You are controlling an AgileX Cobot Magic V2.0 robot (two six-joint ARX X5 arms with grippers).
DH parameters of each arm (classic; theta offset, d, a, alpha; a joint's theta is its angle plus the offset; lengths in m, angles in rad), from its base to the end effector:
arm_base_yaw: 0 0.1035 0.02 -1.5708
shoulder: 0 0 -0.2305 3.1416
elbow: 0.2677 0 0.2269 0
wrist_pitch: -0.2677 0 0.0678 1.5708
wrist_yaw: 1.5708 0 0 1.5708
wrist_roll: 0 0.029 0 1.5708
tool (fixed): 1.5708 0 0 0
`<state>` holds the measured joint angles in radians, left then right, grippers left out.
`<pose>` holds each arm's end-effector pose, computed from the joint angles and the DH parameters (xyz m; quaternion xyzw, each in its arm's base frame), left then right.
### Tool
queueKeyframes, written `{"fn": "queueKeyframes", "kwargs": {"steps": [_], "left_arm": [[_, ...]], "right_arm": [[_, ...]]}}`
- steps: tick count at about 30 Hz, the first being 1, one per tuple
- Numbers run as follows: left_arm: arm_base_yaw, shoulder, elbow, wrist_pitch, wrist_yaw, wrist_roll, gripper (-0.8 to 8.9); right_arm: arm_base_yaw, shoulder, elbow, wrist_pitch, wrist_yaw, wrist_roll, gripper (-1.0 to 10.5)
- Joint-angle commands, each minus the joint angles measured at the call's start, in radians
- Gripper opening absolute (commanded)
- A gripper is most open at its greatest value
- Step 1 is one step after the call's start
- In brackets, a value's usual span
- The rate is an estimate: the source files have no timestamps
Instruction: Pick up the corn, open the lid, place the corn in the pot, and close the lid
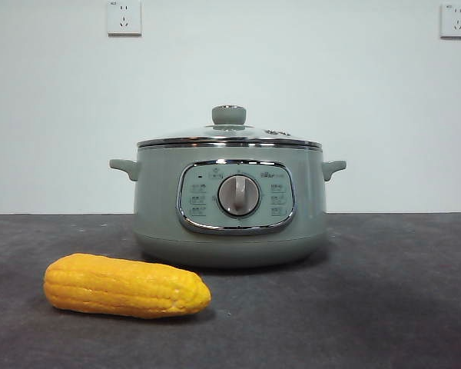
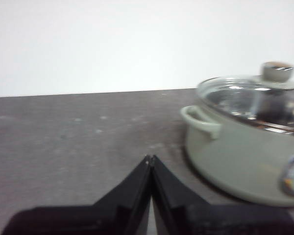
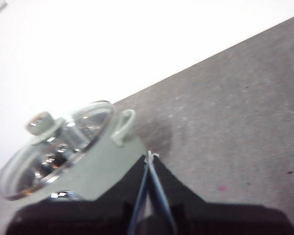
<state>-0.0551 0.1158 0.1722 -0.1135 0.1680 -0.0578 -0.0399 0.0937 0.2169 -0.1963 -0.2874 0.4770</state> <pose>0.1019 -0.0105 0.1969 -0.0303 0.0317 -0.1104 0.9929 0.0959 0.0044 0.2045 0.2401 0.0642 0.1113 0.9622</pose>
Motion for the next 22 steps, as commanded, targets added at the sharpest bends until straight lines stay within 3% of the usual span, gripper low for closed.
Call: {"fn": "queueKeyframes", "kwargs": {"steps": [1,4,11,16,19,22], "left_arm": [[0.001,0.047,0.068,-0.042,0.046,-0.026,-0.07],[0.001,0.111,0.157,-0.108,0.077,-0.026,-0.07],[0.001,0.262,0.333,-0.272,0.183,-0.029,-0.07],[-0.008,0.336,0.401,-0.353,0.259,-0.069,-0.07],[-0.035,0.351,0.420,-0.356,0.264,-0.125,-0.07],[-0.075,0.355,0.426,-0.352,0.340,-0.125,-0.07]], "right_arm": [[0.000,0.060,0.074,-0.033,-0.039,0.018,-0.1],[0.000,0.144,0.166,-0.085,-0.093,-0.013,-0.1],[0.001,0.337,0.379,-0.240,-0.224,-0.167,-0.1],[0.002,0.442,0.509,-0.386,-0.278,-0.281,-0.1],[0.019,0.490,0.561,-0.452,-0.312,-0.326,-0.1],[0.065,0.532,0.595,-0.490,-0.311,-0.354,-0.1]]}}
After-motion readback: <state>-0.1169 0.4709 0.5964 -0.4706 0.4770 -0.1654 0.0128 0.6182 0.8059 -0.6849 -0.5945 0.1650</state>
